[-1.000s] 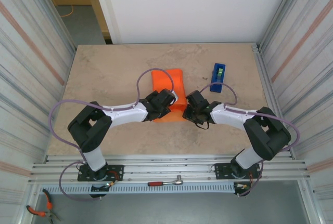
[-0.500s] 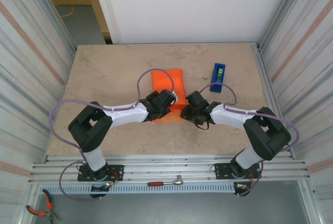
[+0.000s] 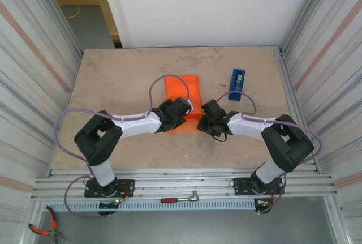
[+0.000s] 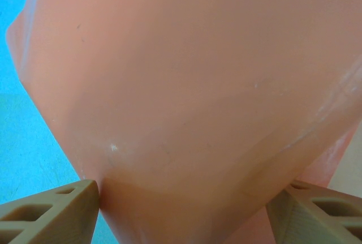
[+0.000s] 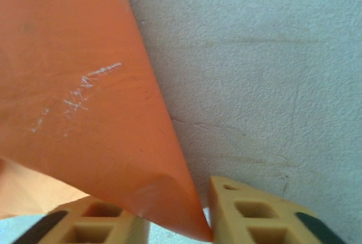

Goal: Wrap the gift box in paper

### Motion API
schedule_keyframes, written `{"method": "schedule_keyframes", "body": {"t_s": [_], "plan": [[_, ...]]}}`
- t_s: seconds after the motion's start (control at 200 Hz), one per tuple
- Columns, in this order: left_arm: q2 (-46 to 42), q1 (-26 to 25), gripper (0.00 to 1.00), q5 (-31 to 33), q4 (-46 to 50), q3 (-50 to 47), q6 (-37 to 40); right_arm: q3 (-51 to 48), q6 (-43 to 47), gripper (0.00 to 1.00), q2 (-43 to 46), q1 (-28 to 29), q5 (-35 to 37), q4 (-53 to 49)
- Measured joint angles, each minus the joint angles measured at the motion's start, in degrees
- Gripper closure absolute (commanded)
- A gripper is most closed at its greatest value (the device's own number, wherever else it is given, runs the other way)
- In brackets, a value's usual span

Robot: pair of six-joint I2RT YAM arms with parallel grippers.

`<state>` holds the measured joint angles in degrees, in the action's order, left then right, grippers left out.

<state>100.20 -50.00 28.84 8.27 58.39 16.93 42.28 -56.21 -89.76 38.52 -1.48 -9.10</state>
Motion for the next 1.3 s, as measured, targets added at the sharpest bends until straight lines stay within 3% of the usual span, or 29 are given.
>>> {"method": "schedule_keyframes", "body": {"t_s": [0.095,0.316,0.396,0.536,1.303], "plan": [[0.0,0.0,0.23,0.0,0.0,0.0,0.0,0.0,0.2,1.0,-0.3,0.0,-0.1,0.1],[0.0,0.0,0.24,0.2,0.0,0.0,0.0,0.2,0.8,1.0,-0.5,0.0,-0.3,0.1],[0.0,0.0,0.23,0.2,0.0,0.0,0.0,0.3,1.0,0.76,-0.5,0.0,-0.3,0.0],[0.1,0.0,0.24,0.2,0.0,0.0,0.0,0.3,1.4,0.62,0.2,0.0,-0.5,-0.2],[0.2,-0.3,0.24,0.8,0.0,0.0,0.0,-0.9,1.4,0.57,1.8,-1.6,-0.5,-0.2]]}}
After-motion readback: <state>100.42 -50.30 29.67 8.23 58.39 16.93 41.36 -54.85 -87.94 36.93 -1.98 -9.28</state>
